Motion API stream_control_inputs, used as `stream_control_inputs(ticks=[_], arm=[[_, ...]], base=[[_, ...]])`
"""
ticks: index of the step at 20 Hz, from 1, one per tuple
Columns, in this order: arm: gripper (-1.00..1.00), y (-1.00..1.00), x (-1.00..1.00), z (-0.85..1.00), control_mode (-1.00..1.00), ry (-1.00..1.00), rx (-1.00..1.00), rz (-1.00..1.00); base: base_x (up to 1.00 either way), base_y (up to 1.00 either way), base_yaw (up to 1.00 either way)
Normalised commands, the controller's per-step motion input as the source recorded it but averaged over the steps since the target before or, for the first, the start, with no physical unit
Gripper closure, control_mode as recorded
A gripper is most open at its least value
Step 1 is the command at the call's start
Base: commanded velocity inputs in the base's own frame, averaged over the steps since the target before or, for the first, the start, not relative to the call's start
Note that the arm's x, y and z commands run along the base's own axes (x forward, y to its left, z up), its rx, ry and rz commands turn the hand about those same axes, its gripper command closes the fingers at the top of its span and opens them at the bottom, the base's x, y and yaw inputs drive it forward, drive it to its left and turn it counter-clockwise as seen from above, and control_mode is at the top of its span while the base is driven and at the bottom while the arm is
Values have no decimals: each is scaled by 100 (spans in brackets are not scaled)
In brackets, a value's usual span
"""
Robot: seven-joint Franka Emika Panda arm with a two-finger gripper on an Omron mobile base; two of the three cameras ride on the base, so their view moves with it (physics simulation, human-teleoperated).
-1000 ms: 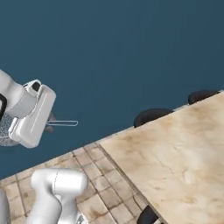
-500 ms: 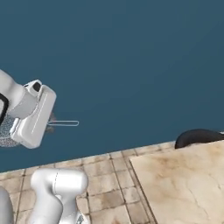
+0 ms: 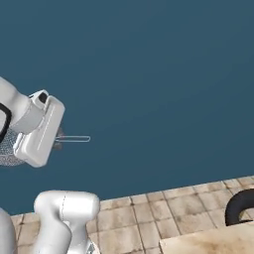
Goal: Open the cabinet and setup a tea strainer by placing it in the bowl upright.
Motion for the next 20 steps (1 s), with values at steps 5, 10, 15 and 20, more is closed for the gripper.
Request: stream_control_inputs(ticks=[5,10,15,20], arm=[[100,0,0,0,100,0,0,0],[100,0,0,0,100,0,0,0],[100,0,0,0,100,0,0,0],[100,0,0,0,100,0,0,0]], base=[[61,-4,-11],[95,-20,-37],[87,11,-58],[52,30,-78]])
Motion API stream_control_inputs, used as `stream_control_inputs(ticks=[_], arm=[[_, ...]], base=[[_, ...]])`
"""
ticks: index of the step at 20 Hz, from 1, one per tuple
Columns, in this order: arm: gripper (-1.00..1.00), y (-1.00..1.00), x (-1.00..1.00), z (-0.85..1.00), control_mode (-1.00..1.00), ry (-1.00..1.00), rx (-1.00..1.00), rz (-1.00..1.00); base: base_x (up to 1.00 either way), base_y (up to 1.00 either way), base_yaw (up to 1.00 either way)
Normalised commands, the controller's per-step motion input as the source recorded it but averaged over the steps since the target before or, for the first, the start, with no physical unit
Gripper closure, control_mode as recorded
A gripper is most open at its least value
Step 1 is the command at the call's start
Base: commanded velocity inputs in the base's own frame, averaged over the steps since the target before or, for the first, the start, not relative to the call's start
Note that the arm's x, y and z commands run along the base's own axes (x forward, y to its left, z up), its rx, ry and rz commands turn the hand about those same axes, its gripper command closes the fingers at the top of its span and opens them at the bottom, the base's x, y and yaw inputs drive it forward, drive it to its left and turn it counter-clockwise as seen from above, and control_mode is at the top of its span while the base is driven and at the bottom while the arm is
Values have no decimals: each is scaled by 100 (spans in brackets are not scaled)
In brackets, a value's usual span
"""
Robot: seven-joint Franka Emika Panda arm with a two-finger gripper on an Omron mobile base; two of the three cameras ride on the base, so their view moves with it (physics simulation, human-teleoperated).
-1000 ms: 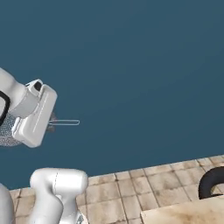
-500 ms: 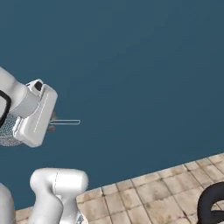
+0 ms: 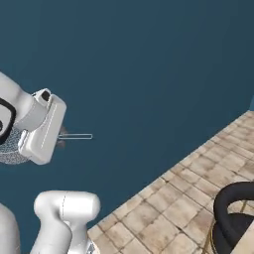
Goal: Open the cabinet and setup a tea strainer by placing it in the bowl upright.
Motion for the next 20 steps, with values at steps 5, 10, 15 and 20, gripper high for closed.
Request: stream_control_inputs(ticks=[5,10,15,20], arm=[[100,0,0,0,100,0,0,0],[100,0,0,0,100,0,0,0],[100,0,0,0,100,0,0,0],[100,0,0,0,100,0,0,0]], base=[[37,18,-87],[59,38,-74],[82,43,-52],[100,39,-21]])
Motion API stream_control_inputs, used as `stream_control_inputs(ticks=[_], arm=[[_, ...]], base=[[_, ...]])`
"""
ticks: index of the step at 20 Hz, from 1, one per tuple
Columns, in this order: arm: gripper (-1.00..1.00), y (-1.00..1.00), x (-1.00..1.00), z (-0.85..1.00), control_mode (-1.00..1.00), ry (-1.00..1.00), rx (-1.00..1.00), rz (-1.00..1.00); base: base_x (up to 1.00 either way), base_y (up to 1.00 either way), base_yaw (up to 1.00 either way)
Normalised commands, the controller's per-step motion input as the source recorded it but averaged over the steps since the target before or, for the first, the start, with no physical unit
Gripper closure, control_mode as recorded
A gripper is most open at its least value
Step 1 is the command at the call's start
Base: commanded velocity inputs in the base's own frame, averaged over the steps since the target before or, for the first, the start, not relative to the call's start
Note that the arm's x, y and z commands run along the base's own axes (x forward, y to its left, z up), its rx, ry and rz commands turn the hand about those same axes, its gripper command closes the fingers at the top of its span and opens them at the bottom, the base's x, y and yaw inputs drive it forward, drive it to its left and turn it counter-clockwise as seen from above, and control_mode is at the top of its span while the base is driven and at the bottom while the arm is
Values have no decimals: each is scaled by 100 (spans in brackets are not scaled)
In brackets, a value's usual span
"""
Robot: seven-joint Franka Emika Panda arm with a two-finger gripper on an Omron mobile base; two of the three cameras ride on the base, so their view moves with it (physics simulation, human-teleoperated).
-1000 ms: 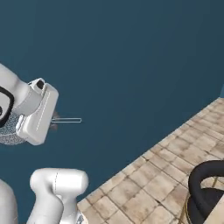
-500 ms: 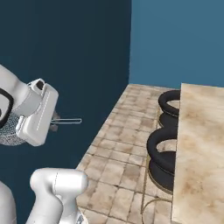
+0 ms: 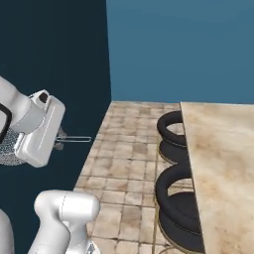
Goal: Open the cabinet and setup a tea strainer by placing it in the bowl upright.
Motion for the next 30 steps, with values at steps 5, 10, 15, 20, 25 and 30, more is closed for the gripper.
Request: stream_control_inputs(ticks=[5,10,15,20,25,30], arm=[[100,0,0,0,100,0,0,0],[100,0,0,0,100,0,0,0],[100,0,0,0,100,0,0,0],[100,0,0,0,100,0,0,0],[100,0,0,0,100,0,0,0],[100,0,0,0,100,0,0,0]], base=[[96,54,-19],[93,53,-21],[100,48,-27],[100,50,-39],[100,66,-47],[100,82,-49]])
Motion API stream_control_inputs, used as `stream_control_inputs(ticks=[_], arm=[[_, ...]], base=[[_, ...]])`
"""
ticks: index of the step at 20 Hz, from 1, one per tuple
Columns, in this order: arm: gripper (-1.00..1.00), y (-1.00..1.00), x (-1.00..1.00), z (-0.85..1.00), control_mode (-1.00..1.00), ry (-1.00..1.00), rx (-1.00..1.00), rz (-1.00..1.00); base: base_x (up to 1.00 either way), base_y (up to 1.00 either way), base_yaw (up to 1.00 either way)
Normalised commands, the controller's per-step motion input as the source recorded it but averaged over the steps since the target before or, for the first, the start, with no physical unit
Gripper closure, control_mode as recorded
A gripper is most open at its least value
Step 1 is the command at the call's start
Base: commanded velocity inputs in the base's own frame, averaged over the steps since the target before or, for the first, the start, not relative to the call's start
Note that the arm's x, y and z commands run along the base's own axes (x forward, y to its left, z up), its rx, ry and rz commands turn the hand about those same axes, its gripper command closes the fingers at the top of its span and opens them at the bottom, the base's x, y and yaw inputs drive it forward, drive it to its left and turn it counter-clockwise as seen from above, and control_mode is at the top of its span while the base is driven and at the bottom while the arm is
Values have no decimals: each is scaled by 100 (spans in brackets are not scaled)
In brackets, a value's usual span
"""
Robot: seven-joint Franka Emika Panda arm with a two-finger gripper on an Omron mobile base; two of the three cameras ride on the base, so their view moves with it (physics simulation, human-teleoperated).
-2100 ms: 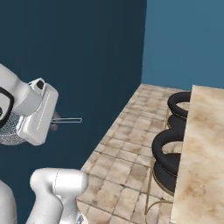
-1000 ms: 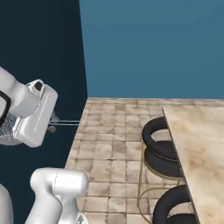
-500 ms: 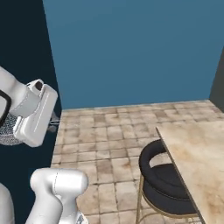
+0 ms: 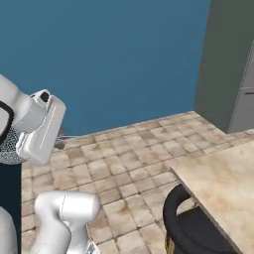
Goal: Open the cabinet and setup a tea strainer by placing it in the bowl upright.
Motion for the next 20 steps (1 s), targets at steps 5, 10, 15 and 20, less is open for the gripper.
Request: stream_control_inputs(ticks=[5,10,15,20], arm=[[100,0,0,0,100,0,0,0],[100,0,0,0,100,0,0,0],[100,0,0,0,100,0,0,0],[100,0,0,0,100,0,0,0]], base=[[99,77,-56],[93,68,-65],[85,61,-71],[79,53,-77]])
